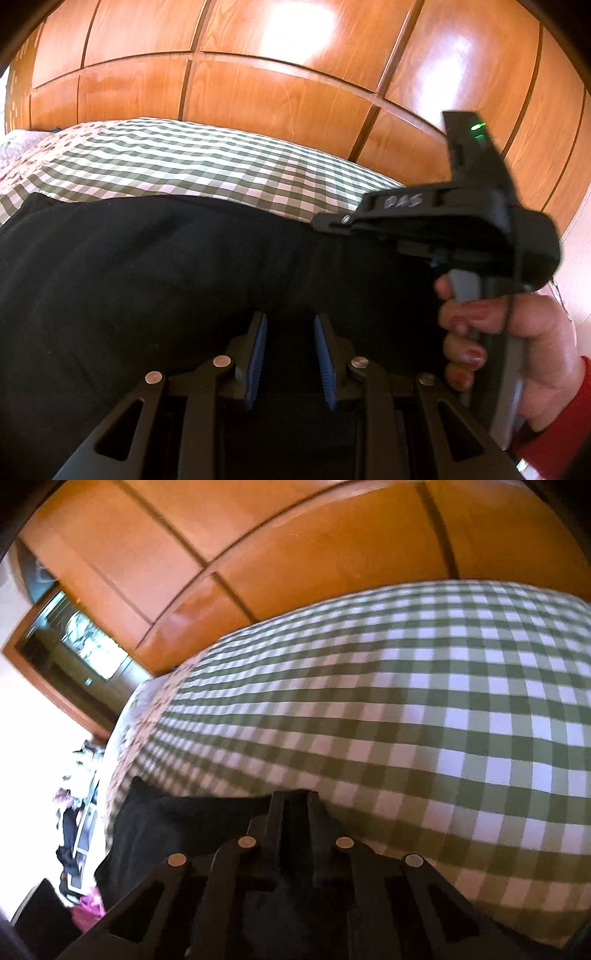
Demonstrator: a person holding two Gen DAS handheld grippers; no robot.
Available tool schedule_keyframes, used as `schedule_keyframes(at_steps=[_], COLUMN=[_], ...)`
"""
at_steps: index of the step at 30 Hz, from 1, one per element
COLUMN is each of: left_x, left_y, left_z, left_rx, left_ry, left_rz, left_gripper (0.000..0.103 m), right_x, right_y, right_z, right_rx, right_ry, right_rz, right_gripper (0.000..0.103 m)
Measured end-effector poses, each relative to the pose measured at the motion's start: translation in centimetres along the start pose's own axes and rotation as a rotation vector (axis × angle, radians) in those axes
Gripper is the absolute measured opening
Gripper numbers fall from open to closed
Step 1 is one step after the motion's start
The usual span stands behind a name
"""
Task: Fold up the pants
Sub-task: 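Open the left tool and withdraw both tools from the folded trousers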
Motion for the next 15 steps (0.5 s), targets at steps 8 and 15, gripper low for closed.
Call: schedule_keyframes(at_steps=[8, 15], left_x=[-0.3, -1.4], left_y=[-0.1, 1.8], left_z=[-0.1, -1.7], left_rx=[-0.007, -0.051], left_ry=[0.033, 0.070], left_rz=[-0.007, -0.044], left_gripper=[0.026, 0.026], right_x=[-0.4, 0.2], right_y=[-0.5, 1.4], right_z=[0.6, -4.6], right_rx=[0.009, -0.017], right_ry=[-0.032, -0.162], right_rz=[-0.010, -0.063], right_gripper=[0.009, 0.024])
Point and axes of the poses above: each gripper's, at about its wrist camera, not at the fingertips, and z roughly the way its jaws point, y to its left, x to its underside, the point moved 6 cm from there along z, roughly the way its jaws point, and after that the axes turned 14 degrees about z, right-handed, at the moved point
